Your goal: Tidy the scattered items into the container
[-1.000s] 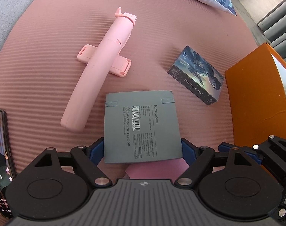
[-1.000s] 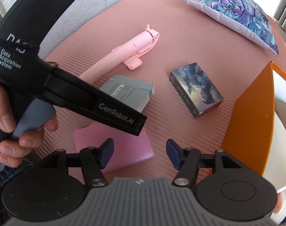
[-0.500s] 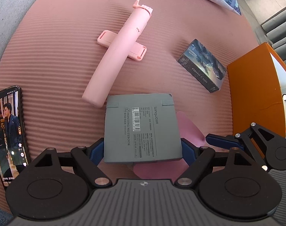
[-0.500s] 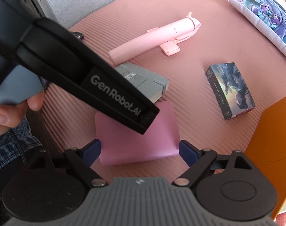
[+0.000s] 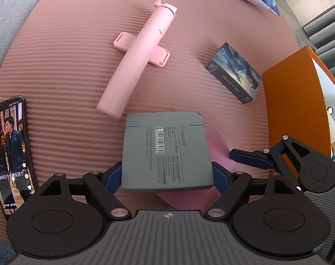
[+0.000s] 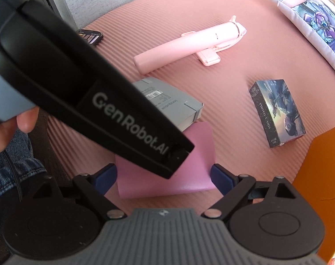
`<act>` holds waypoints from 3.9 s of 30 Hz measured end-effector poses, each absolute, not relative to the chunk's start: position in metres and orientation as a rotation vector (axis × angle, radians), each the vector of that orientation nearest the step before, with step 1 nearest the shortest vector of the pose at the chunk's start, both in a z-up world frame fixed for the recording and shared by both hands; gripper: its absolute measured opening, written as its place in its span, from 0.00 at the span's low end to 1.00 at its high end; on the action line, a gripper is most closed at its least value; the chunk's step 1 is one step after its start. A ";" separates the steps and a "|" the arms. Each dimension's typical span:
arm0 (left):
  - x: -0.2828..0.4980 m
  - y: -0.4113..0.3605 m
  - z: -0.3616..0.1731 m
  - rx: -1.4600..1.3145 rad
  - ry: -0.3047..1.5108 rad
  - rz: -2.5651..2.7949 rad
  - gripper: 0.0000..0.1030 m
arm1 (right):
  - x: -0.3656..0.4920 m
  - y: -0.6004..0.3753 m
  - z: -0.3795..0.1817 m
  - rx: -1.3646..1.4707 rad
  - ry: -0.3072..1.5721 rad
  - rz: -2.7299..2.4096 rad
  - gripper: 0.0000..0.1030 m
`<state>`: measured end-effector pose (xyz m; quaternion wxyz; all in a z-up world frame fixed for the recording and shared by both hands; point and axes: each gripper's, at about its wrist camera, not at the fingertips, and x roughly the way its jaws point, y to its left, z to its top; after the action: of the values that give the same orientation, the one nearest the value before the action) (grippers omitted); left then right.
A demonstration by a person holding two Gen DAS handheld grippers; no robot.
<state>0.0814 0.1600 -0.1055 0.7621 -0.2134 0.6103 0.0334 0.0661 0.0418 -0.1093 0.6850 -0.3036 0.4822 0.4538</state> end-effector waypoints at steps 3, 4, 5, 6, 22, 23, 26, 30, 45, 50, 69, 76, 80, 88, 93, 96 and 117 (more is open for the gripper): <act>0.080 0.161 -0.104 -0.464 1.317 0.069 0.93 | 0.065 0.041 -0.103 -0.672 1.084 1.049 0.69; 0.079 0.162 -0.103 -0.466 1.312 0.069 0.93 | 0.065 0.041 -0.102 -0.669 1.089 1.056 0.65; 0.075 0.164 -0.101 -0.470 1.305 0.069 0.93 | 0.065 0.040 -0.100 -0.664 1.095 1.061 0.64; 0.075 0.166 -0.100 -0.476 1.298 0.070 0.93 | 0.067 0.039 -0.099 -0.655 1.102 1.062 0.63; 0.065 0.176 -0.072 -0.550 1.213 -0.005 0.93 | 0.069 -0.004 -0.046 -0.522 1.044 1.041 0.08; 0.064 0.176 -0.072 -0.572 1.200 -0.014 0.93 | 0.070 -0.007 -0.041 -0.515 1.031 1.028 0.07; 0.058 0.180 -0.066 -0.634 1.162 -0.033 0.93 | 0.076 -0.017 -0.029 -0.494 0.987 0.971 0.02; 0.056 0.180 -0.063 -0.647 1.138 -0.039 0.93 | 0.097 -0.034 -0.020 -0.453 0.944 0.869 0.00; 0.073 0.159 -0.079 -0.635 1.114 -0.021 0.92 | 0.126 -0.047 -0.026 -0.313 0.978 0.827 0.09; 0.072 0.160 -0.083 -0.640 1.099 -0.026 0.92 | 0.130 -0.041 -0.025 -0.288 0.994 0.869 0.32; 0.071 0.162 -0.095 -0.624 1.157 0.030 0.92 | 0.123 -0.017 -0.024 -0.514 0.913 0.936 0.26; 0.070 0.165 -0.097 -0.625 1.184 0.061 0.92 | 0.119 -0.015 -0.021 -0.528 0.928 0.979 0.18; 0.069 0.166 -0.098 -0.634 1.196 0.069 0.92 | 0.114 -0.013 -0.020 -0.552 0.938 1.004 0.17; 0.068 0.164 -0.099 -0.633 1.204 0.066 0.92 | 0.115 -0.010 -0.019 -0.569 0.929 1.005 0.21; 0.068 0.163 -0.099 -0.633 1.206 0.062 0.92 | 0.115 -0.009 -0.018 -0.577 0.921 1.012 0.21; 0.068 0.163 -0.099 -0.632 1.206 0.061 0.92 | 0.115 -0.009 -0.017 -0.574 0.925 1.018 0.21; 0.067 0.163 -0.099 -0.631 1.206 0.061 0.92 | 0.128 -0.004 -0.026 -0.590 0.914 1.002 0.50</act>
<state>0.0672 0.1632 -0.0988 0.7767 -0.2915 0.5576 0.0283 0.1285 -0.0039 -0.0262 0.7388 -0.2689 0.4166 0.4564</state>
